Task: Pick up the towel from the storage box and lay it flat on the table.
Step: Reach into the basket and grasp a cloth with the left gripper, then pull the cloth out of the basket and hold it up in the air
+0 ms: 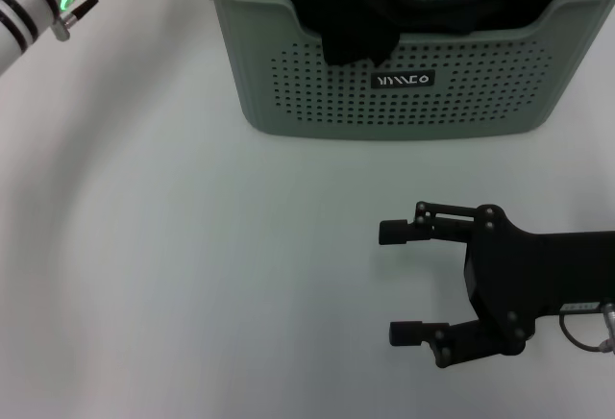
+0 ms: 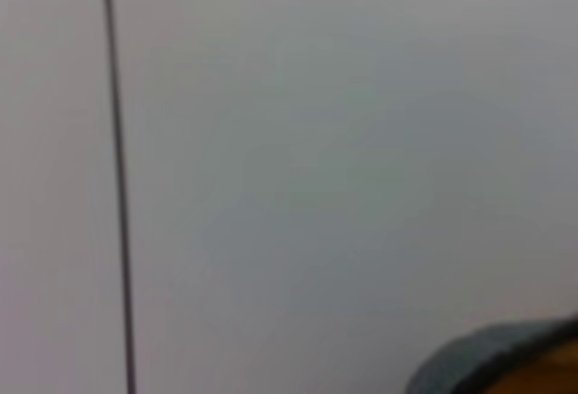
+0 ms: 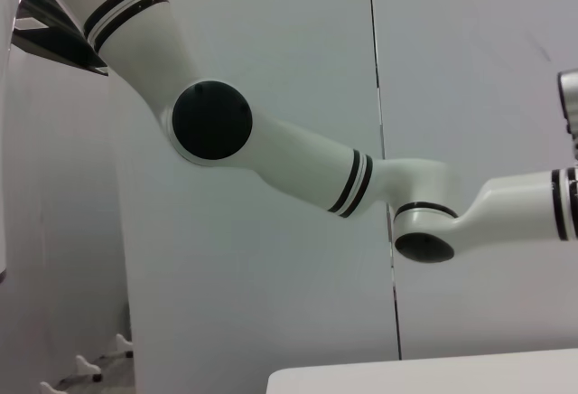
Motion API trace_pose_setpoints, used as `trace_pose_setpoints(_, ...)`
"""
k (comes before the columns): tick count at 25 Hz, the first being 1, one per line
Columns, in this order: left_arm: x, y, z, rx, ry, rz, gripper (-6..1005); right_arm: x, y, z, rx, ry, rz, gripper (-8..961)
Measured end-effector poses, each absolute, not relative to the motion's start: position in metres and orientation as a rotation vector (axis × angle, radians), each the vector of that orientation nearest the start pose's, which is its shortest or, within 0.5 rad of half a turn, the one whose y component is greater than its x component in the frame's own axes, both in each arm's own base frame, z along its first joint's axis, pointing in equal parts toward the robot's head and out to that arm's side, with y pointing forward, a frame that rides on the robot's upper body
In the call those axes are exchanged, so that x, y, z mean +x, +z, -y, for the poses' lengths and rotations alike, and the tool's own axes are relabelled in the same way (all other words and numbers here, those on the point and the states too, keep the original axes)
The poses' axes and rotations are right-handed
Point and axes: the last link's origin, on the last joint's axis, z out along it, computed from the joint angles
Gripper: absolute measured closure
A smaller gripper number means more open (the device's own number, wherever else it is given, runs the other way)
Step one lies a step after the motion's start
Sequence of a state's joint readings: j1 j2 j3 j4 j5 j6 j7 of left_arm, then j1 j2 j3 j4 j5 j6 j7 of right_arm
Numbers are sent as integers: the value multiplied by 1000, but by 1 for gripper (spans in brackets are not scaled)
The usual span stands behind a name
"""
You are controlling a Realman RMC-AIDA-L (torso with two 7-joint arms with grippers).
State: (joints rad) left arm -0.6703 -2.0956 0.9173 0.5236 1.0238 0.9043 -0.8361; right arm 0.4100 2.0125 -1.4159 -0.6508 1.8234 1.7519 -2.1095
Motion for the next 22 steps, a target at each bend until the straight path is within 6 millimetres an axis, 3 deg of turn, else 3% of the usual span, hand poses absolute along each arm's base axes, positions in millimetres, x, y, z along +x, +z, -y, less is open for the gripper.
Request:
trace_pose_setpoints(3,-214,45,-434,-1885,-998,414,977,209,-25,-264,-2942,1215,14,110)
trace_pose_setpoints(10,-221,103,-364,-1799,-1561,300,984,211,-27,-266,-2897,1233,11,109)
trace_pose_setpoints(13,-218,118,-333,-1792,-1760,197,984,210,-26,-268,-2869,1249,6,110)
trace_pose_setpoints(18,-213,128,-288,-1725,-1987,-7,985,208,-23,-272,-2797,1308,-29,110)
trace_pose_setpoints(22,-212,131,-271,-1732,-2016,-66,986,202,-24,-275,-2749,1349,-40,110)
